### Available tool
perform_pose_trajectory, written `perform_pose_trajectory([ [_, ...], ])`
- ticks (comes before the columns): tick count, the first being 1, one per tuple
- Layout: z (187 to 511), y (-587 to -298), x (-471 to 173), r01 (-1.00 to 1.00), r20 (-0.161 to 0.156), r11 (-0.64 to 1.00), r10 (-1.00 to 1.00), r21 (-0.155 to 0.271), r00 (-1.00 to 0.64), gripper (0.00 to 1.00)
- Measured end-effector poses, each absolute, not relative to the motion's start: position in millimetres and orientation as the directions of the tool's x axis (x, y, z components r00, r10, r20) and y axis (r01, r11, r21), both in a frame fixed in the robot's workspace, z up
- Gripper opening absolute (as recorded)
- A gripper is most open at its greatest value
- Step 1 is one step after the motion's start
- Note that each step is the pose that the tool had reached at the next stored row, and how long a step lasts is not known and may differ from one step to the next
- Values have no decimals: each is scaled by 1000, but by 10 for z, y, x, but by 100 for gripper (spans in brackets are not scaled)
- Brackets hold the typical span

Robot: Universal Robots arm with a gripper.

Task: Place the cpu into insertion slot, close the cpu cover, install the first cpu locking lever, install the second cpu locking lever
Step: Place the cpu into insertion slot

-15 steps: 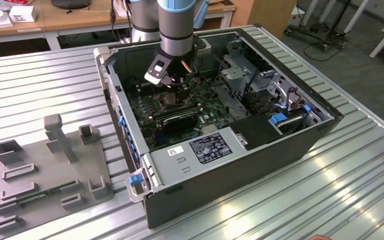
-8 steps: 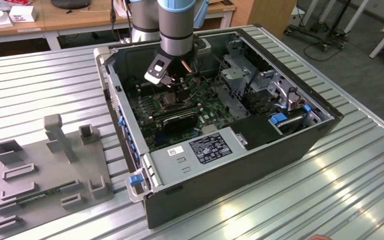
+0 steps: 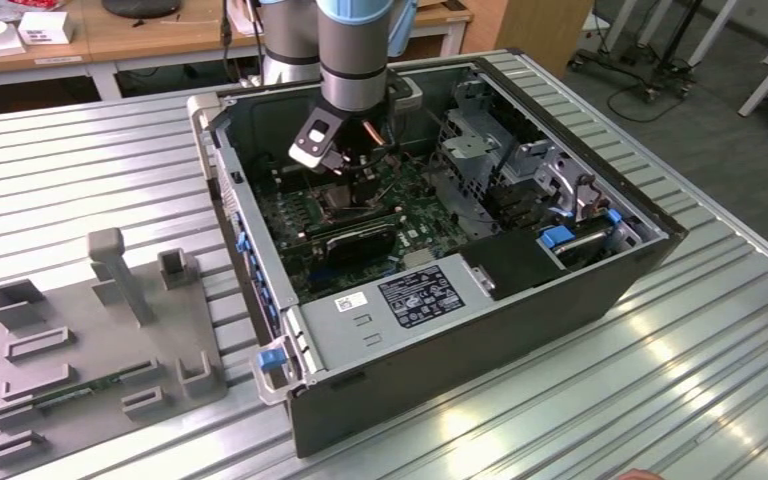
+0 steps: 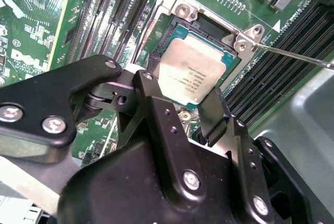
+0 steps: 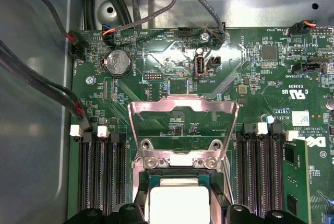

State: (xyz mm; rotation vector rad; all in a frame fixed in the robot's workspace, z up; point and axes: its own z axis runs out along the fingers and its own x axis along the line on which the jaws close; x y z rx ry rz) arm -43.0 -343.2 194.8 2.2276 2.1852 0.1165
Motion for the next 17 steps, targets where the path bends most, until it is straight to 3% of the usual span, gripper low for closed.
perform_pose_trajectory([
  [17,1914,-3432,-430,998,40,-20,999,66,18,54],
])
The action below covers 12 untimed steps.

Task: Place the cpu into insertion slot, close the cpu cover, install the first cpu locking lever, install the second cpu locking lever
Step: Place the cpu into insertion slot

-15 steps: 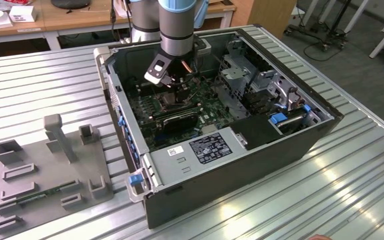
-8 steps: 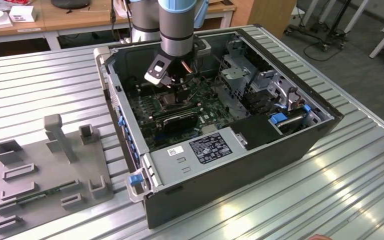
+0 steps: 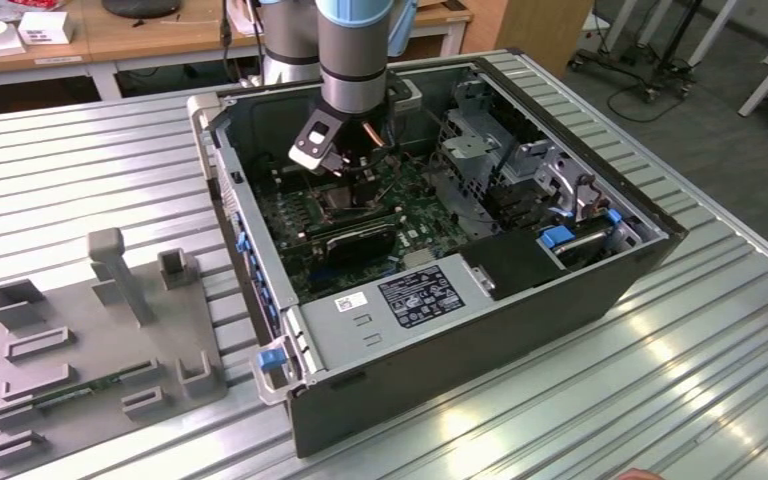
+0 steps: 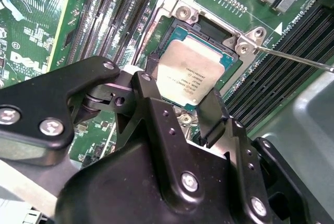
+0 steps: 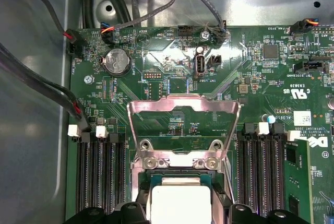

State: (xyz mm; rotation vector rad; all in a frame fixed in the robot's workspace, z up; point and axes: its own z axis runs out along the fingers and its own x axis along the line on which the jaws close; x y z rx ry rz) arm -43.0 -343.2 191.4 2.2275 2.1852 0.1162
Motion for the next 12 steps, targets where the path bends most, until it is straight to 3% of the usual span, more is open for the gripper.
perform_pose_trajectory([
  [12,1905,-3432,-430,998,40,-20,999,66,18,54],
])
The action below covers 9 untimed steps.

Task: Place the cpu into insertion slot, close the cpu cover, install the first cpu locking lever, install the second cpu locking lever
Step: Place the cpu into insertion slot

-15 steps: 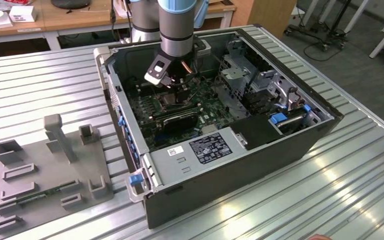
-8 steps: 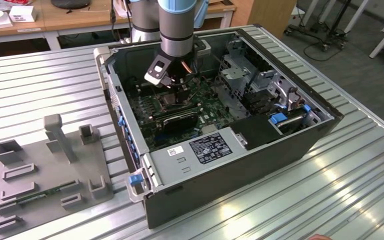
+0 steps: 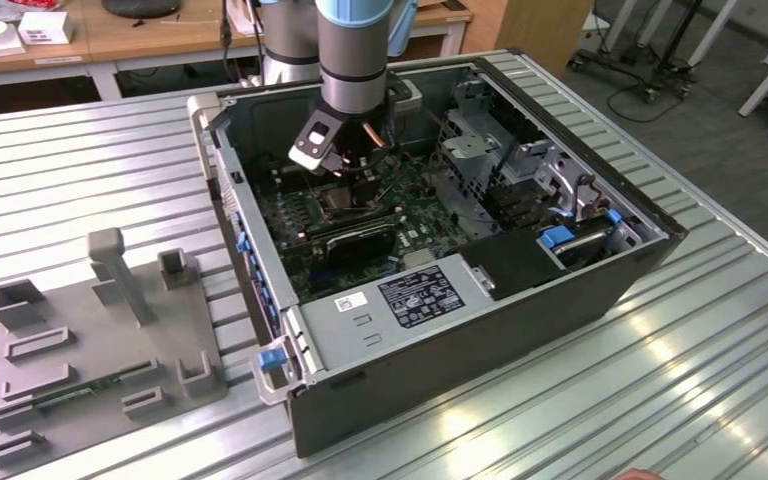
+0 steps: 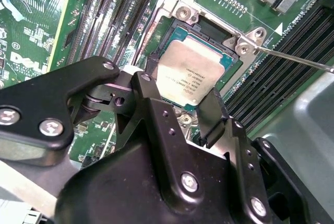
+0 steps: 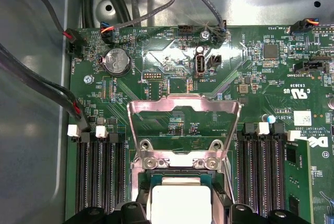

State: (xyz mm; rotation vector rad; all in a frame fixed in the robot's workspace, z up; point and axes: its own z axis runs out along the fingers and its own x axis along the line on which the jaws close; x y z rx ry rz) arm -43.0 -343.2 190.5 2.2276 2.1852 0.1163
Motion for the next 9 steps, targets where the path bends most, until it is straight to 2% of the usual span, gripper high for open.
perform_pose_trajectory([
  [9,1904,-3432,-430,998,40,-20,999,66,18,54],
])
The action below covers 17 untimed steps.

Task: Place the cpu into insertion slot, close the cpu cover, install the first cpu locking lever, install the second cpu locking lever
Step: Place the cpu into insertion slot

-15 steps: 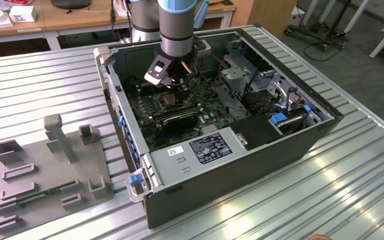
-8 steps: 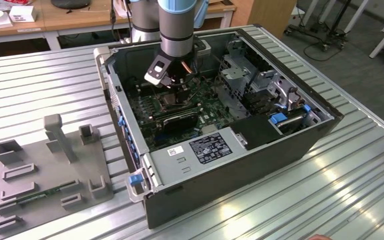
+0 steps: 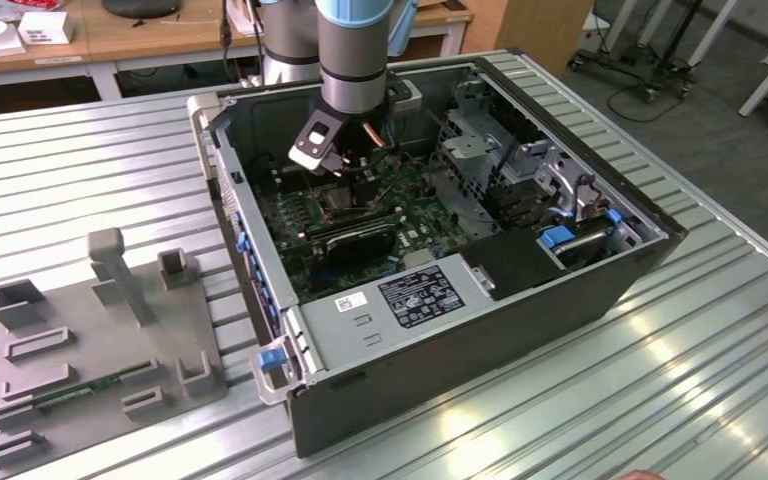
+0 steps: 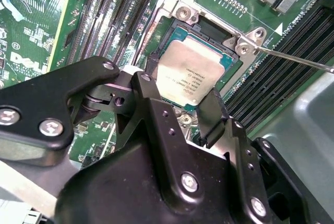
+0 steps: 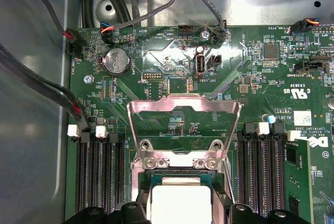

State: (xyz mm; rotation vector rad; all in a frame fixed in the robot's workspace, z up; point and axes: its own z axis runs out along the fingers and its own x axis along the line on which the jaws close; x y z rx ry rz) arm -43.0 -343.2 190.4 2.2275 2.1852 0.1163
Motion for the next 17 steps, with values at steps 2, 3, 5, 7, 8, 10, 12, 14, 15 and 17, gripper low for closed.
perform_pose_trajectory([
  [2,1897,-3429,-427,998,42,-20,999,67,18,55],
  [3,1898,-3429,-427,998,41,-20,999,67,18,55],
  [5,1903,-3431,-429,998,40,-20,999,66,18,61],
  [7,1903,-3432,-429,998,40,-20,999,66,18,61],
  [8,1903,-3432,-430,998,40,-20,999,66,18,61],
  [10,1909,-3432,-430,998,40,-21,999,66,18,61],
  [12,1925,-3432,-430,998,40,-21,999,66,18,61],
  [14,1945,-3432,-429,998,40,-21,999,66,18,61],
  [15,1955,-3432,-429,998,40,-21,999,66,18,61],
  [17,1977,-3432,-427,998,40,-21,999,66,18,61],
])
